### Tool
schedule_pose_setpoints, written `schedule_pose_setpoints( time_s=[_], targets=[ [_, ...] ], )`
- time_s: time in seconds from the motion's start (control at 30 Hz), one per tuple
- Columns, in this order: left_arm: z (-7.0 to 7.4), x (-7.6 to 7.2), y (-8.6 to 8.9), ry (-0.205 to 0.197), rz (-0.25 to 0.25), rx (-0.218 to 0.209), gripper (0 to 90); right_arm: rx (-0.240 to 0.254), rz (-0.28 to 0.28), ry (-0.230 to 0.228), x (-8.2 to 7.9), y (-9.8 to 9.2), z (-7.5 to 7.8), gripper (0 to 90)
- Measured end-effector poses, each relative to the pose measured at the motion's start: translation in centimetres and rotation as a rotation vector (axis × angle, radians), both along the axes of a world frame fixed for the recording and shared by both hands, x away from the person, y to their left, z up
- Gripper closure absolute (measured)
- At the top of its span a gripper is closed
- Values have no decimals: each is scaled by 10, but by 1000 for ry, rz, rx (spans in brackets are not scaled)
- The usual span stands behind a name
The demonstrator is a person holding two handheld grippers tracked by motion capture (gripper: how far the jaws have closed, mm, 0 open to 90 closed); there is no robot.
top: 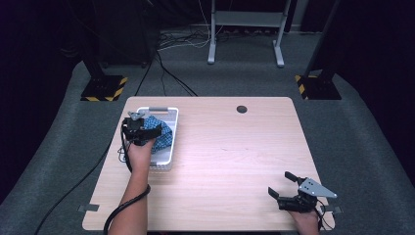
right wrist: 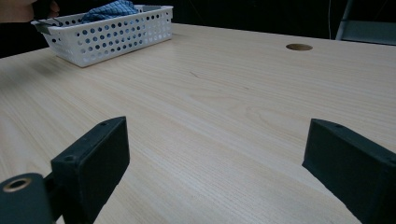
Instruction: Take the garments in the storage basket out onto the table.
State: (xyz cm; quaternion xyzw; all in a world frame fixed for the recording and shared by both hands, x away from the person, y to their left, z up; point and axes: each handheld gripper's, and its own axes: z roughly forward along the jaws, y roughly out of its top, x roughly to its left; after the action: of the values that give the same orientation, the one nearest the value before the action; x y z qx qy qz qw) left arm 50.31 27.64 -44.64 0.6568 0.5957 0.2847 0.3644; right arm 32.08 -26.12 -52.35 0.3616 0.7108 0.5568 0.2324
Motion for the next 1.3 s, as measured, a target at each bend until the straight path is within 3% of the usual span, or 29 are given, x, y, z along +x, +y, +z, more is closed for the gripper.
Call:
schedule_pose_setpoints(
  time_s=[0.2,0.57,0.87,1.3],
  targets=[
    [-5,7,-1,43,6,-2,85,0,2,0,0,0,0,60],
    [-9,16,-4,84,-13,1,93,4,1,3,0,0,0,60],
    [-18,27,-4,187,-34,-12,99,5,-1,4,0,0,0,60],
    [-25,32,-5,231,-17,-3,101,3,-3,7,1,0,0,60]
  ],
)
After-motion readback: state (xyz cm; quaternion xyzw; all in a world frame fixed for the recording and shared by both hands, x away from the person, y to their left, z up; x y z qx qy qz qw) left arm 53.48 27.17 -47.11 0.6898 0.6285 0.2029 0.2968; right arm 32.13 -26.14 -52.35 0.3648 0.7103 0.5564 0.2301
